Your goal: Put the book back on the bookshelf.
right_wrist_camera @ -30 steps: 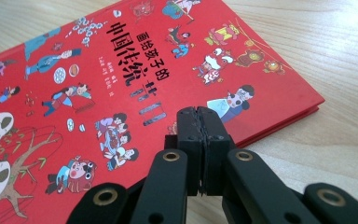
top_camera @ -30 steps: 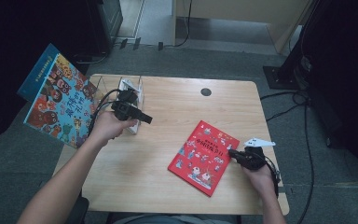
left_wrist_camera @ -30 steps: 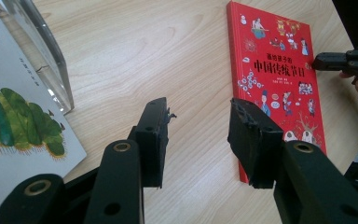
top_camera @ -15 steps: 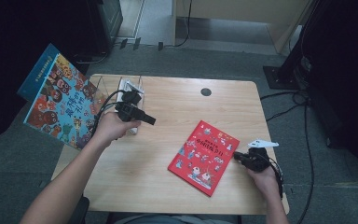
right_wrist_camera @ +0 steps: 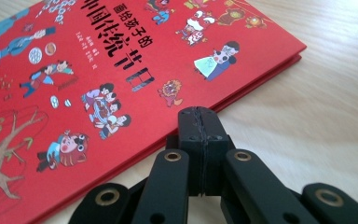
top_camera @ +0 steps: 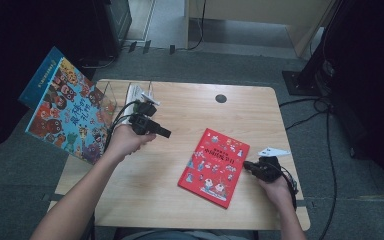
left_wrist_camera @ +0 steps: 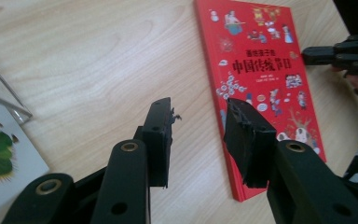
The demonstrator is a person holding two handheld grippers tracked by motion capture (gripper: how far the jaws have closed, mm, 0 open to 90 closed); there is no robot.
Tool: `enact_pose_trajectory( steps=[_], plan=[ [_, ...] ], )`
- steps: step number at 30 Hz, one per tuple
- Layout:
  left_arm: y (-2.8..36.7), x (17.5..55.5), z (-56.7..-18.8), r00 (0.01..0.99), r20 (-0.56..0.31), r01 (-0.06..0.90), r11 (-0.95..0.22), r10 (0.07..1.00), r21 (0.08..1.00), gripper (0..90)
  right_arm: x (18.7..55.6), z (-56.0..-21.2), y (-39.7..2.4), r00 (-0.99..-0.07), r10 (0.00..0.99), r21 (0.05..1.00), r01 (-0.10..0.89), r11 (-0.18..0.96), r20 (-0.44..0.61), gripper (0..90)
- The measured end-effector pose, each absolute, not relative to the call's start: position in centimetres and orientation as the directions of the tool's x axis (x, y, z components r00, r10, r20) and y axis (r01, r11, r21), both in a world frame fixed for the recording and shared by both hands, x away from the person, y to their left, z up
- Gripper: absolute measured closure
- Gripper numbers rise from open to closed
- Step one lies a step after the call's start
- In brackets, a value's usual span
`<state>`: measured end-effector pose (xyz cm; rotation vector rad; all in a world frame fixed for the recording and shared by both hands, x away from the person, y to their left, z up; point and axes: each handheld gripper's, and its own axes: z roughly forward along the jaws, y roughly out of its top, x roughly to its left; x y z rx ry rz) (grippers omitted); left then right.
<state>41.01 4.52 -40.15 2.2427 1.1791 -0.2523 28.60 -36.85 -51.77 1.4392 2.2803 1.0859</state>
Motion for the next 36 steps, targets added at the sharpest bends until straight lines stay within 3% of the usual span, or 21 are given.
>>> enact_pose_trajectory(
  steps=[16,25,36],
  plan=[
    [7.0,36.7,-43.0,0.532,-0.458,0.832,-0.34,0.712,0.438,73.7,32.2,-51.7,-33.3,-0.563,0.81,0.701,0.644,0.306,0.163,88.1],
    [6.2,35.8,-45.5,0.518,-0.467,0.839,-0.32,0.717,0.44,75.8,33.0,-51.8,-33.1,-0.551,0.808,0.695,0.665,0.274,0.208,85.9],
    [4.7,35.5,-47.9,0.539,-0.481,0.827,-0.325,0.692,0.459,76.8,32.5,-51.4,-32.8,-0.536,0.822,0.721,0.645,0.252,0.192,83.1]
  ],
)
